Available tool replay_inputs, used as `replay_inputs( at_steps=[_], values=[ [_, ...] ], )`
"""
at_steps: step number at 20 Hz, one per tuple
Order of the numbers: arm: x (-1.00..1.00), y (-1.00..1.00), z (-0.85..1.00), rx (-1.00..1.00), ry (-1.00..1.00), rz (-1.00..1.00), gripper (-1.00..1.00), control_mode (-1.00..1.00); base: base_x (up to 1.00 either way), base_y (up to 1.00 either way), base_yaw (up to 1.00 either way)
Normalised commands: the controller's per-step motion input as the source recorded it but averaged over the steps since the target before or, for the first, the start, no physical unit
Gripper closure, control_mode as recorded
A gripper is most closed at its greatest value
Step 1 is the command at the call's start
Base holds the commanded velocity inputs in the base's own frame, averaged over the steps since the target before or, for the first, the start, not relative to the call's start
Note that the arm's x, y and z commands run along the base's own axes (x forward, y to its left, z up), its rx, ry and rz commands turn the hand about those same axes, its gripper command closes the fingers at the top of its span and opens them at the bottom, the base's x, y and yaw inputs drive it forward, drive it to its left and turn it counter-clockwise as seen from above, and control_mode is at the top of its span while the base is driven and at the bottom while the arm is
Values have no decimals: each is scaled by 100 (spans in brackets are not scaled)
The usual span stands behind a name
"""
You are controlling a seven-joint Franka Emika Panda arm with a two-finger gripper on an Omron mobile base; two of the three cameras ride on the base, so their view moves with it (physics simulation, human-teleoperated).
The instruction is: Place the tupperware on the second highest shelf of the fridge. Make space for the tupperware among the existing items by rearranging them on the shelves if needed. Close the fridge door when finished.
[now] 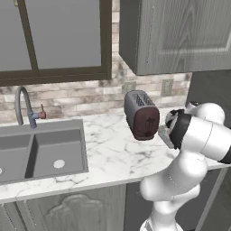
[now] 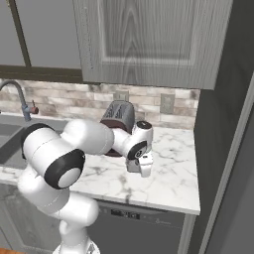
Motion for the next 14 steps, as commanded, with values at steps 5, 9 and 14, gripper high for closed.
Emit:
replay_inputs(
  at_steps=[5,9,14],
  values=[
    [-100,-1,41,1,-21,-15,100,-100,0,0,0],
    [-98,12,88,0,-23,-8,100,-100,0,0,0],
    [-81,42,100,-2,-23,-2,100,-100,0,0,0]
  ],
)
